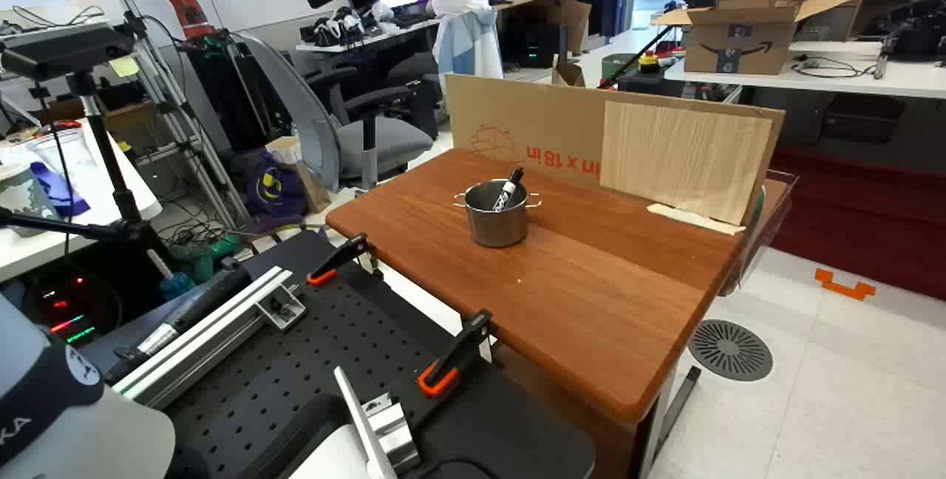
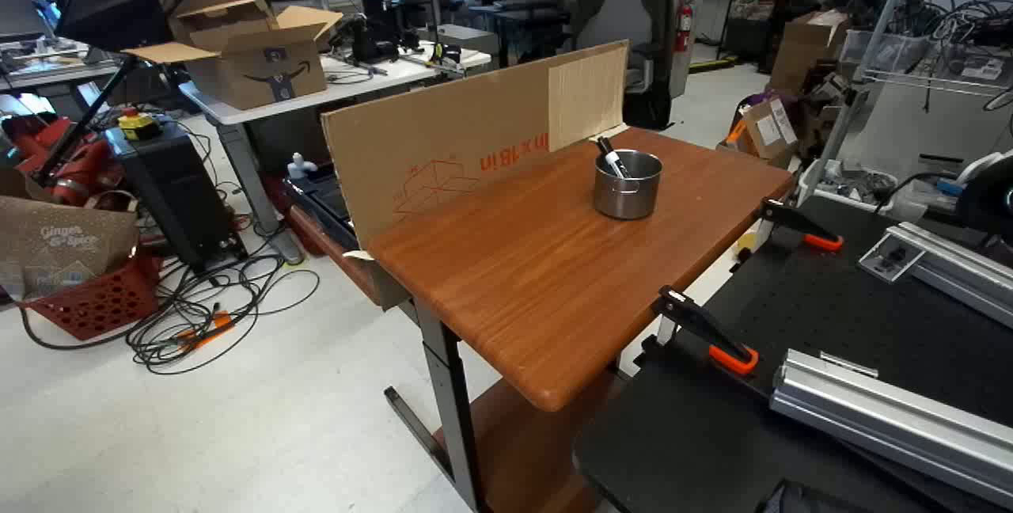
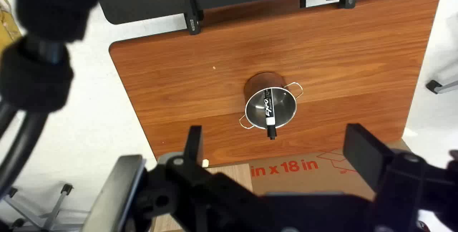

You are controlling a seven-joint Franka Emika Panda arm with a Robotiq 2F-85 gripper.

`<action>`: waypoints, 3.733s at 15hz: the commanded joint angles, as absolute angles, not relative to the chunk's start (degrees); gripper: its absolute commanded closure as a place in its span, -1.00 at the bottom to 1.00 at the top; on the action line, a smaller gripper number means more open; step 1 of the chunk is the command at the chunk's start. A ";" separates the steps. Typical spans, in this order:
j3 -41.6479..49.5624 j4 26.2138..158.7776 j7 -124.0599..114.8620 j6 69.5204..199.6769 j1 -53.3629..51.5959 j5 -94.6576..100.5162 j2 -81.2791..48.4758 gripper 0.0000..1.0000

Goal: Take the marker from the pot and put it on the table

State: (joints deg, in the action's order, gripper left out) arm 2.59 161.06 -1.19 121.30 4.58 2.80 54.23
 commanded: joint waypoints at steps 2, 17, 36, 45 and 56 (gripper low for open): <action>2.51 161.57 -1.10 120.94 4.68 2.70 54.01 -1.00; 6.34 156.17 -0.69 139.79 4.47 -0.31 27.83 -1.00; 1.50 131.20 -1.60 143.08 1.85 -4.61 -11.14 -1.00; -0.52 124.71 -2.03 142.83 1.38 -4.32 -19.79 -1.00; -0.68 121.22 -2.47 142.21 1.46 -4.45 -23.96 0.16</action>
